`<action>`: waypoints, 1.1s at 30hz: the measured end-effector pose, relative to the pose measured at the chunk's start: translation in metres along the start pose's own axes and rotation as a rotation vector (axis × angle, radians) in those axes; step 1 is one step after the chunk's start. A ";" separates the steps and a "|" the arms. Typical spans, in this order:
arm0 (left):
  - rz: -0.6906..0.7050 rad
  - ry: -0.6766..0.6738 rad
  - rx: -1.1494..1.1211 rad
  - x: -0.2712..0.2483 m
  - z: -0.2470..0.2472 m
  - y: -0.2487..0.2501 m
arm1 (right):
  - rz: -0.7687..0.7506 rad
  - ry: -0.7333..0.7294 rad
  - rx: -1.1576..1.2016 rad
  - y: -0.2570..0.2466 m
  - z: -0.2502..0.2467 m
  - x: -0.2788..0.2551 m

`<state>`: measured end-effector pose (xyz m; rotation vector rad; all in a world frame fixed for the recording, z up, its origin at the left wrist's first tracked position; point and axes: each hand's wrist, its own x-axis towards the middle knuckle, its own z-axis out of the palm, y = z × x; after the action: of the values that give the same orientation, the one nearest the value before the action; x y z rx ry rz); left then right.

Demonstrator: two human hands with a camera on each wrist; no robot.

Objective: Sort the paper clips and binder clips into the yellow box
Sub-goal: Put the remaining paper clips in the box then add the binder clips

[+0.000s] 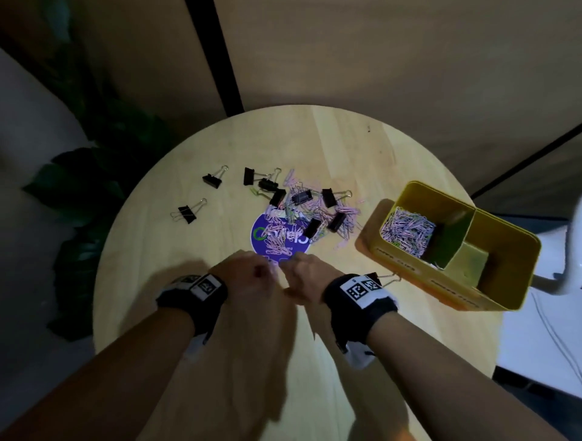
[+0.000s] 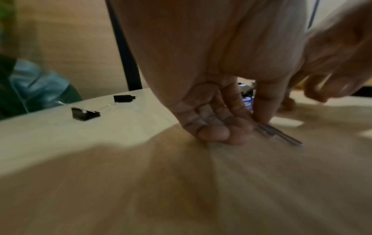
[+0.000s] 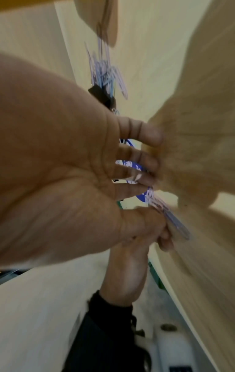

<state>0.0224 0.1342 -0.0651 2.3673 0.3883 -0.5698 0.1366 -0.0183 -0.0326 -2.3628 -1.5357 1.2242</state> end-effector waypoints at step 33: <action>0.057 0.340 0.009 0.017 0.008 0.016 | 0.138 0.284 0.031 -0.010 -0.001 0.036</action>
<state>0.0416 0.1193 -0.0709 2.4772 0.4662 -0.1405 0.1360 0.0157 -0.0483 -2.5249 -1.2775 0.8766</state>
